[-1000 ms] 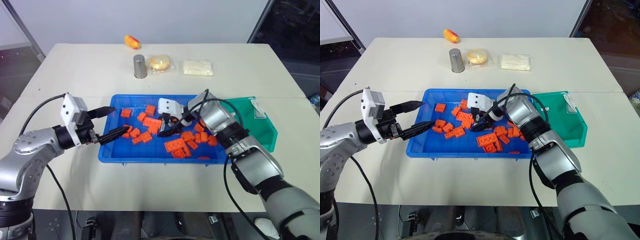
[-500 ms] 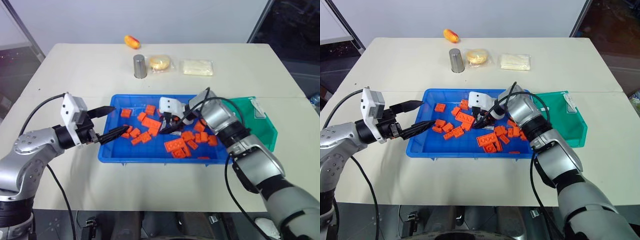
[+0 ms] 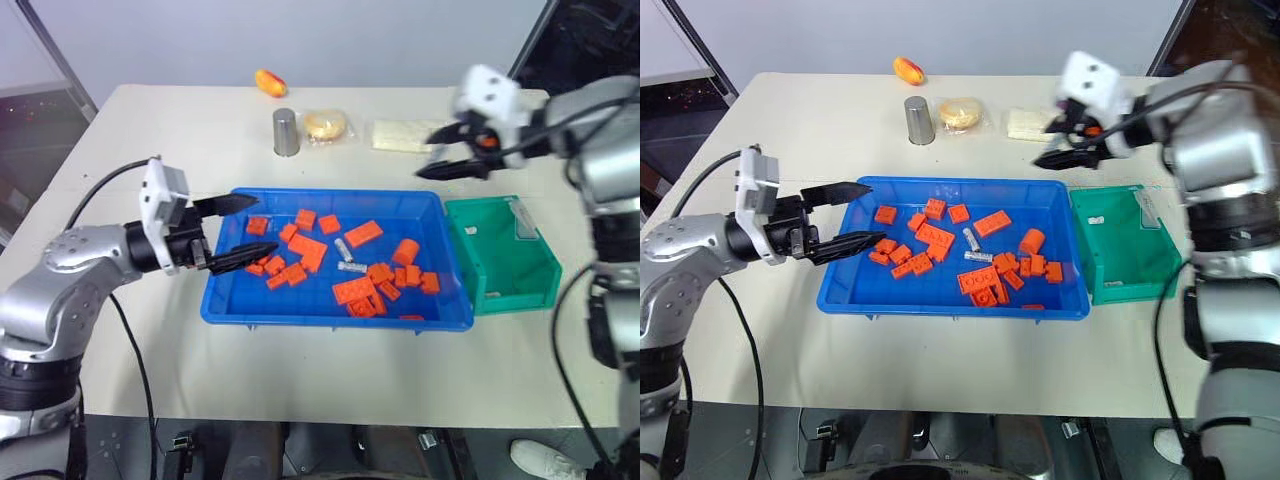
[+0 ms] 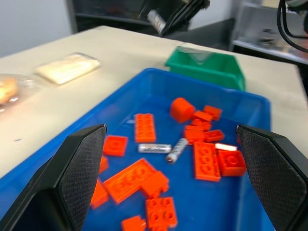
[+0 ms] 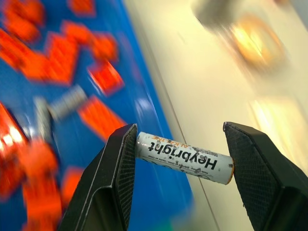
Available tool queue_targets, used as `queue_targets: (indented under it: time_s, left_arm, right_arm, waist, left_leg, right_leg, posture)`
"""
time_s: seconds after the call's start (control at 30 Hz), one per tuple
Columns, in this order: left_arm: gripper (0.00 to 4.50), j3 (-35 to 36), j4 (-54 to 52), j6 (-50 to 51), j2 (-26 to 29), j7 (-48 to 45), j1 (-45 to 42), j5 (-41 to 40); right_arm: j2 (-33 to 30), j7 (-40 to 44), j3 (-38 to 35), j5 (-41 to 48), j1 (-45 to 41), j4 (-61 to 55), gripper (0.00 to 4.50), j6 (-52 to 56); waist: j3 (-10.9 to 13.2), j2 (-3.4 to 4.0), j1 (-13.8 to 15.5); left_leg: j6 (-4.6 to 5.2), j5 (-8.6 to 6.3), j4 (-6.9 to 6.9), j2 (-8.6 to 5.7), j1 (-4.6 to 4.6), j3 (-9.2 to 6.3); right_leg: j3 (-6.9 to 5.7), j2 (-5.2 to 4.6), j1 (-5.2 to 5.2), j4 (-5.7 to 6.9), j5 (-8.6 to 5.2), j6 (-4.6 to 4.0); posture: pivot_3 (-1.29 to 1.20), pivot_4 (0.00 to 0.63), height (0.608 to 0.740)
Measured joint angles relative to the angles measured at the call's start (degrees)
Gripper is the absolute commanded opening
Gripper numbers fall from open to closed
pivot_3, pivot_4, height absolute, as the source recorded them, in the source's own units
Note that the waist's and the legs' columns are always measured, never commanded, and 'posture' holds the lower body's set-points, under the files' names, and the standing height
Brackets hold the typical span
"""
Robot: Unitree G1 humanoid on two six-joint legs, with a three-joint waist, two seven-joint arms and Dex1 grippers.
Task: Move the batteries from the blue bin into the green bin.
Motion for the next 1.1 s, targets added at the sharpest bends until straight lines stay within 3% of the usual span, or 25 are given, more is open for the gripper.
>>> queue_targets:
  time_s: [0.2,0.5,0.63,0.67,0.87,1.1]
  left_arm:
    - [4.5,-4.5,5.3,-0.5,-1.3,-3.7,-4.3,2.6]
    - [4.5,-4.9,9.0,-1.4,-2.3,-5.0,-6.4,4.7]
    - [4.5,-4.9,9.1,-1.4,-2.2,-5.1,-6.4,4.8]
    - [4.5,-4.8,9.1,-1.4,-2.2,-5.1,-6.4,4.8]
    - [4.5,-4.1,9.0,-1.3,-1.8,-4.6,-6.1,4.8]
    - [4.5,-3.4,8.8,-1.3,-1.5,-3.5,-5.1,4.9]
  right_arm:
    - [-11.2,0.1,-7.3,3.4,16.6,-10.7,2.23,7.2]
    - [-11.7,-8.1,-11.6,5.7,24.4,-11.3,2.23,7.0]
    - [-11.7,-9.2,-11.9,6.7,26.2,-11.3,4.2,6.2]
    - [-11.7,-9.4,-11.9,6.7,26.5,-11.2,4.46,6.0]
    - [-11.7,-10.7,-11.5,7.2,25.3,-9.1,4.46,5.2]
    - [-7.1,-12.0,-8.8,9.2,13.4,-9.6,4.46,6.9]
  waist:
    - [0.0,0.02,0.1]
    - [0.0,0.01,-0.8]
    - [0.0,0.01,-0.8]
    - [0.0,0.01,-0.8]
    - [0.0,0.02,-0.9]
    - [0.0,0.02,-1.0]
  left_leg:
    - [0.01,0.0,0.03,0.06,0.02,0.02]
    - [0.01,0.0,0.04,0.06,0.01,0.0]
    - [0.01,0.0,0.05,0.06,0.01,0.0]
    - [0.0,0.0,0.05,0.06,0.01,0.0]
    - [0.0,0.0,0.04,0.06,0.02,0.0]
    - [0.0,0.0,0.03,0.08,0.03,-0.04]
  right_leg:
    - [0.04,0.08,0.0,0.01,0.0,0.01]
    - [0.04,0.07,0.01,0.02,0.0,0.01]
    - [0.04,0.07,0.02,0.02,0.0,0.01]
    - [0.04,0.07,0.02,0.02,0.0,0.01]
    - [0.04,0.08,0.01,0.03,0.0,0.01]
    - [0.03,0.1,0.01,0.03,0.0,0.01]
  posture:
    - [0.0,0.15,0.74]
    - [0.0,0.15,0.74]
    - [0.0,0.15,0.74]
    - [0.0,0.15,0.74]
    - [0.0,0.15,0.74]
    - [0.0,0.15,0.74]
